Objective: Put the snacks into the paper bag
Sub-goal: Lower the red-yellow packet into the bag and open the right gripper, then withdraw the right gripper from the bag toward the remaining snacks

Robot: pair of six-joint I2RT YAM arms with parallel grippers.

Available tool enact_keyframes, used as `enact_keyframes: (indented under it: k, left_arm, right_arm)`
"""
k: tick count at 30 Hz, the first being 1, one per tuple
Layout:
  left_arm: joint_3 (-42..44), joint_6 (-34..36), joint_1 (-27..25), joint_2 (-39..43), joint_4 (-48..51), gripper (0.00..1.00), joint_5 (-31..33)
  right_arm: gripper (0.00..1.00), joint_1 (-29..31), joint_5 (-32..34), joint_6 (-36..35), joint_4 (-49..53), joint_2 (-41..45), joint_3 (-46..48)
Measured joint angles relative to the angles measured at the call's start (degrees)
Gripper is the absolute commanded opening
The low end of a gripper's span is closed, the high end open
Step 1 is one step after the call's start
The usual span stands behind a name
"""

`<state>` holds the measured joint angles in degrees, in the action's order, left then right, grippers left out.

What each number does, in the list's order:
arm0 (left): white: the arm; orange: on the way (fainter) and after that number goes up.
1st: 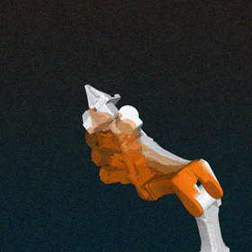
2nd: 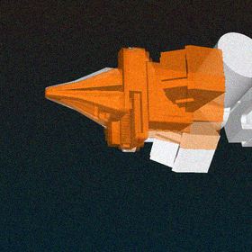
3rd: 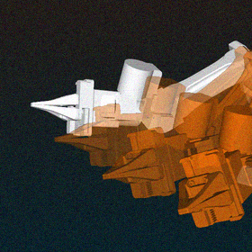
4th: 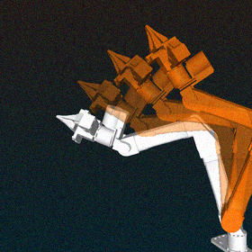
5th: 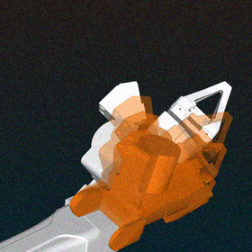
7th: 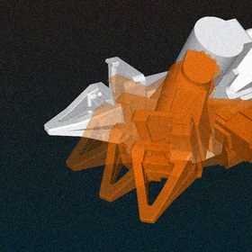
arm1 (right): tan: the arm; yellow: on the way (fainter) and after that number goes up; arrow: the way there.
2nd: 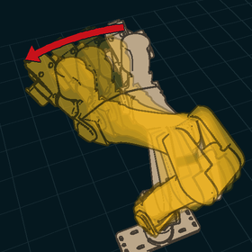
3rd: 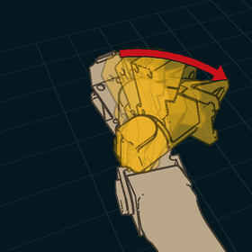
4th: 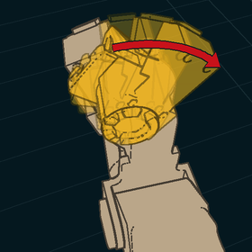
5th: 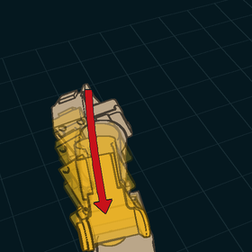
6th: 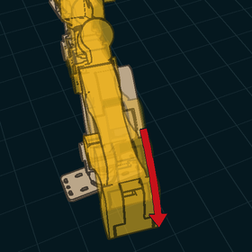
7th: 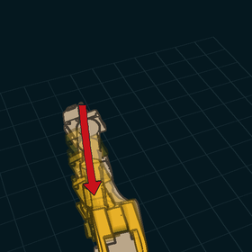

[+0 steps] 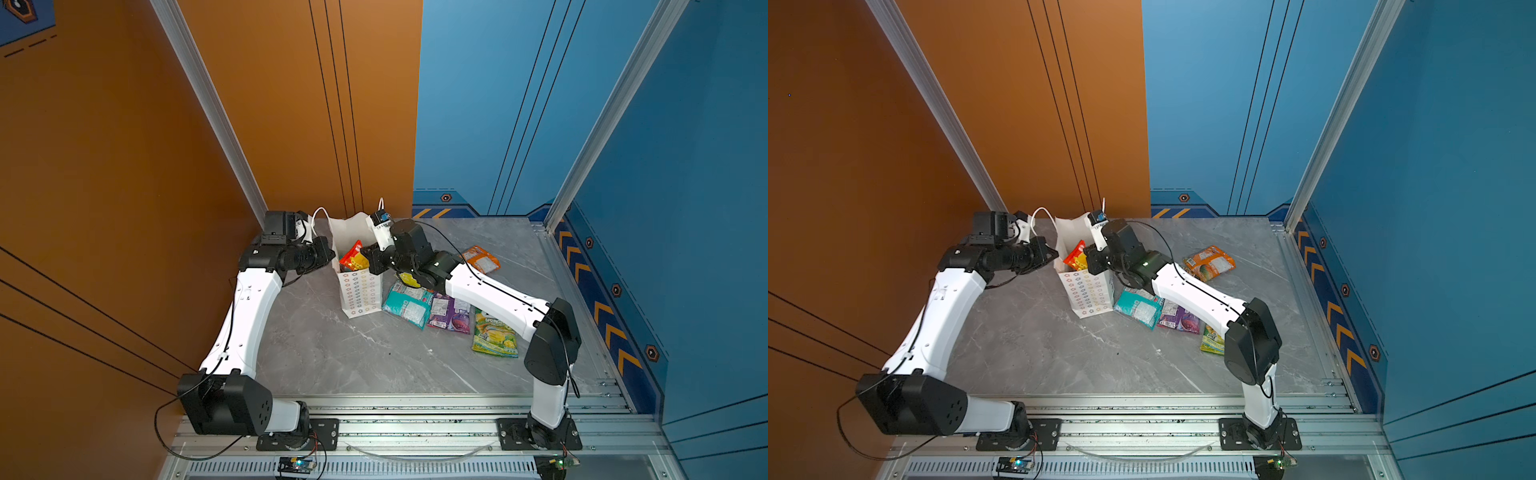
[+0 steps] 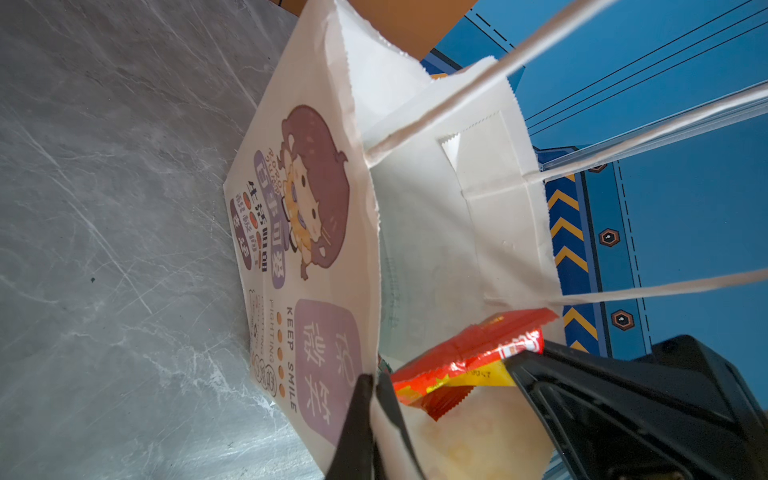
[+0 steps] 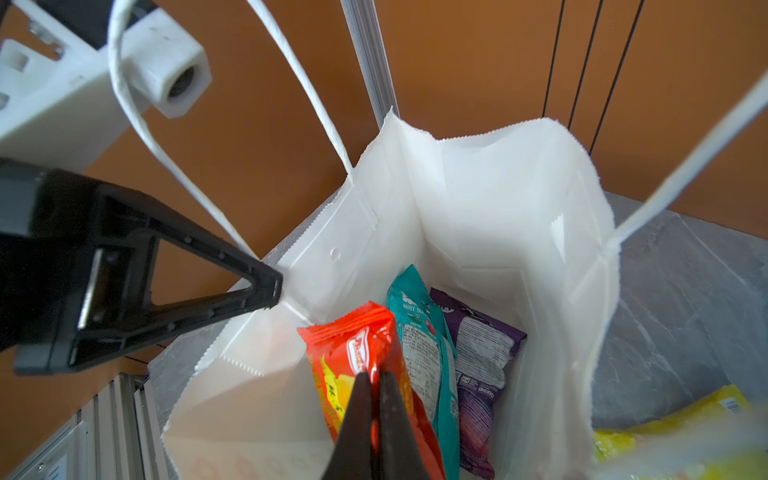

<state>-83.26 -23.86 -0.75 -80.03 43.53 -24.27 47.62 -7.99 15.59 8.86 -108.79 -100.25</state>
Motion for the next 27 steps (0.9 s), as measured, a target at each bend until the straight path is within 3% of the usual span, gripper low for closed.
enact_keyframes:
  k: [7,13,27]
  left_arm:
    - [0.0,0.0,0.1,0.0,0.0,0.0,0.0]
    - [0.0,0.0,0.1,0.0,0.0,0.0,0.0]
    - [0.0,-0.2,0.3,0.2,0.1,0.0,-0.1]
  right_arm:
    - [0.08,0.2,-0.9,-0.7,-0.2,1.2,1.3]
    - [0.33,0.5,-2.2,-0.8,-0.4,2.2,1.9]
    - [0.36,0.6,-0.4,0.3,-1.0,19.4,12.6]
